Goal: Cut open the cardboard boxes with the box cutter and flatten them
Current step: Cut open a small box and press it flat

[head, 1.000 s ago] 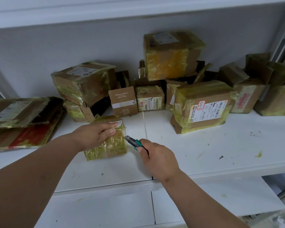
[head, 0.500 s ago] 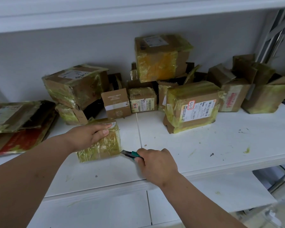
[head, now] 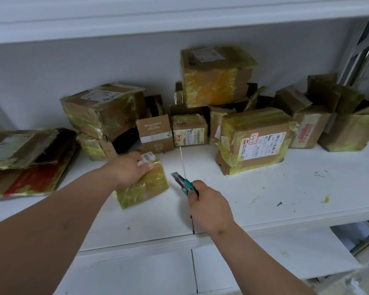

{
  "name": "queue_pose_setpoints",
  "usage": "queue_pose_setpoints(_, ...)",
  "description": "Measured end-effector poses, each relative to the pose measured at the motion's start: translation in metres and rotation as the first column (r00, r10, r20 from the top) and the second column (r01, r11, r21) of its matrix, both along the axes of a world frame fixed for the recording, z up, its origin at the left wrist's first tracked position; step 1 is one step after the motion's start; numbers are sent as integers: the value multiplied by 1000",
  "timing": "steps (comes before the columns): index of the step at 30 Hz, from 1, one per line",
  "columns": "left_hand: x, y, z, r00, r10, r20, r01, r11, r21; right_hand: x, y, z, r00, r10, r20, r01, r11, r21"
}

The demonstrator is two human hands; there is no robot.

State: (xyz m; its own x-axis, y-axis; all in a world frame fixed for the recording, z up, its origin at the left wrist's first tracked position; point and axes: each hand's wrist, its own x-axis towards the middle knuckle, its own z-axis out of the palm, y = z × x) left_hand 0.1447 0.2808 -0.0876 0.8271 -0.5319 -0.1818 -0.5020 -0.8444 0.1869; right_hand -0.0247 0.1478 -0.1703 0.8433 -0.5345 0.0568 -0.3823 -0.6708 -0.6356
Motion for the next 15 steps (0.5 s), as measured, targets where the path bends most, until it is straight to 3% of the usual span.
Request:
queue_pose_setpoints(3,-3,-20,-2,998,12,61,-17,995,95,10,-2,3,1000,-14,-20,18,975,220)
queue_pose_setpoints(6,0,-20,-5,998,-62,29,56,982,178,14,-11,2,997,-54,-52,72,872,484)
queue_pose_setpoints(10,7,-2,1,994,-103,-34,108,969,223,14,-12,9,994,-106,-34,88,557,826)
queue_pose_setpoints(15,14,5,-1,991,-132,-32,135,981,136,21,-2,8,996,-87,4,37,463,886)
